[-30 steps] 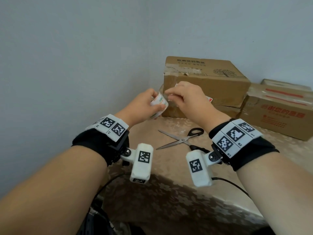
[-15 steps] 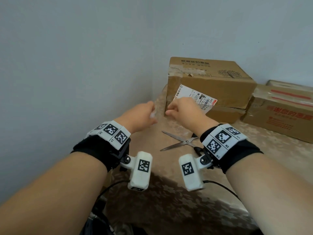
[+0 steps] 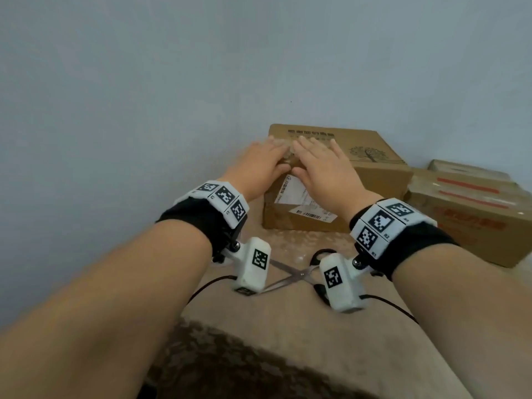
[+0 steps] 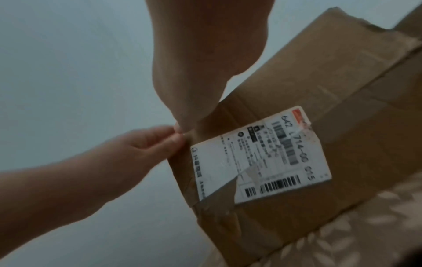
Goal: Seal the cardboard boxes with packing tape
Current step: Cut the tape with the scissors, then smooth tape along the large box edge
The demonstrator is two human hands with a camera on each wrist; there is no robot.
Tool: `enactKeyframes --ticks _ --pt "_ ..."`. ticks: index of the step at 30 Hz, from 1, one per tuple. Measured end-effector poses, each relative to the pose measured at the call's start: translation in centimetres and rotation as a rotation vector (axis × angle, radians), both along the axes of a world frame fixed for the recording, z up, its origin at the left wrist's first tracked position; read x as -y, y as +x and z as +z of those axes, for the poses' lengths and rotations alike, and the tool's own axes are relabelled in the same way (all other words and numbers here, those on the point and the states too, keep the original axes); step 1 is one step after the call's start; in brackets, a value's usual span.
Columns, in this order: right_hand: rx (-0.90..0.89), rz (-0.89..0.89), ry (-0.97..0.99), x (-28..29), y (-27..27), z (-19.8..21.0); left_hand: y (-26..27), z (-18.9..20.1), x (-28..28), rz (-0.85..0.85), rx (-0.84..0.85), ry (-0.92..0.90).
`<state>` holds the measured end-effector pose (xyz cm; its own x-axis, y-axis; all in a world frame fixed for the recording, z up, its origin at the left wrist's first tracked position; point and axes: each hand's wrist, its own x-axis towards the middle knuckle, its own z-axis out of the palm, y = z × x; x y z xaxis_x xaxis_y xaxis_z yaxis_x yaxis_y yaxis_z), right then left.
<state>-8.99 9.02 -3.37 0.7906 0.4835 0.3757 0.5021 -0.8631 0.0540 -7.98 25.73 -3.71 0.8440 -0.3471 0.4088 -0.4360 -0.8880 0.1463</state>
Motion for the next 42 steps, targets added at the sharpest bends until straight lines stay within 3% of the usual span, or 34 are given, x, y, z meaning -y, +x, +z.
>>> enactKeyframes --ticks 4,9,13,16,18,21,23,28,32,34,36,39,42 --pt "-0.153 -0.032 -0.1 -0.2 2.1 0.0 2.6 -0.9 -0.6 -0.059 -0.008 0.066" --pt "-0.124 -0.095 -0.055 1.9 3.2 -0.4 3.5 -1.7 -1.5 -0.011 -0.022 0.236" --pt "-0.07 -0.163 0.009 4.6 2.4 -0.9 2.7 -1.9 -1.6 -0.073 -0.103 0.011" --pt "-0.013 -0.36 0.255 8.1 1.4 -1.7 1.0 -1.8 -1.1 -0.039 -0.257 -0.435" --pt "-0.098 -0.436 0.496 10.0 0.6 -2.2 0.2 -2.1 -0.8 -0.001 -0.405 -0.619" --pt "-0.329 -0.39 0.913 11.5 -0.1 -2.6 -0.4 -3.1 -0.5 0.045 -0.569 -0.519" --pt "-0.422 -0.328 1.047 11.9 -0.7 -2.5 -0.4 -3.3 -0.1 0.111 -0.602 -0.578" --pt "-0.476 -0.122 1.251 11.9 -1.5 0.8 0.3 -0.2 0.0 0.343 -0.285 -0.895" --pt "-0.388 -0.109 1.32 11.6 -1.7 3.5 0.1 3.0 -0.3 0.261 -0.142 -1.061" --pt "-0.378 -0.117 1.325 11.6 -1.9 4.1 -0.2 3.6 0.0 0.2 -0.201 -1.131" --pt "-0.422 -0.141 1.335 11.4 -2.2 3.8 -0.8 3.6 0.2 0.123 -0.369 -1.187" --pt "-0.493 -0.229 1.291 11.5 -2.5 2.5 -1.8 2.6 0.7 0.035 -0.523 -1.056" --pt "-0.481 -0.237 1.293 11.9 -2.8 2.0 -2.6 2.0 1.1 0.035 -0.419 -0.965"
